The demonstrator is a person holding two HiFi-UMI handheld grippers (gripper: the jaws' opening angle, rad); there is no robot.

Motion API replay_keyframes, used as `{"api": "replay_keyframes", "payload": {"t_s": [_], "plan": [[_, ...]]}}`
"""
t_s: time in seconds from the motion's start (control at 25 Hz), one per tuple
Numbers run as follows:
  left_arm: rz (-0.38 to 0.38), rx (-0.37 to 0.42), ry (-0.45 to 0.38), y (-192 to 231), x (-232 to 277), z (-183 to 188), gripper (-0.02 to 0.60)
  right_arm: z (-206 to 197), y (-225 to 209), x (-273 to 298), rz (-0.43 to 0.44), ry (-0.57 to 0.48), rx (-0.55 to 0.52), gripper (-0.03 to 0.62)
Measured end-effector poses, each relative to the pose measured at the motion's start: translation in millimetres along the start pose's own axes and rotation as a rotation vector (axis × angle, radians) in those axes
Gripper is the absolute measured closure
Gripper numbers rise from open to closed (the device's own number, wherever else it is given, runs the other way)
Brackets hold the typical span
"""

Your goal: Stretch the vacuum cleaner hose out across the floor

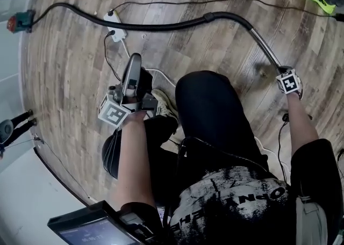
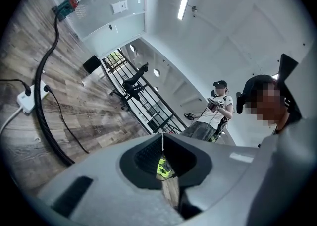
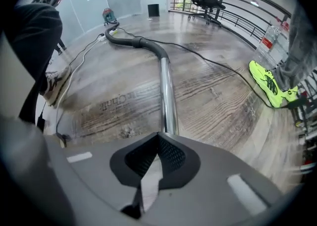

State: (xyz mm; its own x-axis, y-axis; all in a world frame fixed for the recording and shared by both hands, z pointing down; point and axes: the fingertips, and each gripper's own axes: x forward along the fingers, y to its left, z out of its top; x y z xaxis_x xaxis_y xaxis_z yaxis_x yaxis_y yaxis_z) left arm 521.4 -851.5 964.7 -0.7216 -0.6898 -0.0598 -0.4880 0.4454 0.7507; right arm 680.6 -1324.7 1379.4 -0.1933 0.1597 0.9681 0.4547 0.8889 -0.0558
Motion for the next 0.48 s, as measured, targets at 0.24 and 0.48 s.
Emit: {"api": "replay_keyframes", "payload": {"t_s": [0.24,0.48], "plan": [[-0.003,0.004,-0.002,29,-3,33,0.580,85,37,-14,0.074,-0.092,-0.025,0.588],[-0.107,-0.005,0.016,30,15,92,0.581,229,105,-99,0.147,-0.287,-0.032,0.588]]}}
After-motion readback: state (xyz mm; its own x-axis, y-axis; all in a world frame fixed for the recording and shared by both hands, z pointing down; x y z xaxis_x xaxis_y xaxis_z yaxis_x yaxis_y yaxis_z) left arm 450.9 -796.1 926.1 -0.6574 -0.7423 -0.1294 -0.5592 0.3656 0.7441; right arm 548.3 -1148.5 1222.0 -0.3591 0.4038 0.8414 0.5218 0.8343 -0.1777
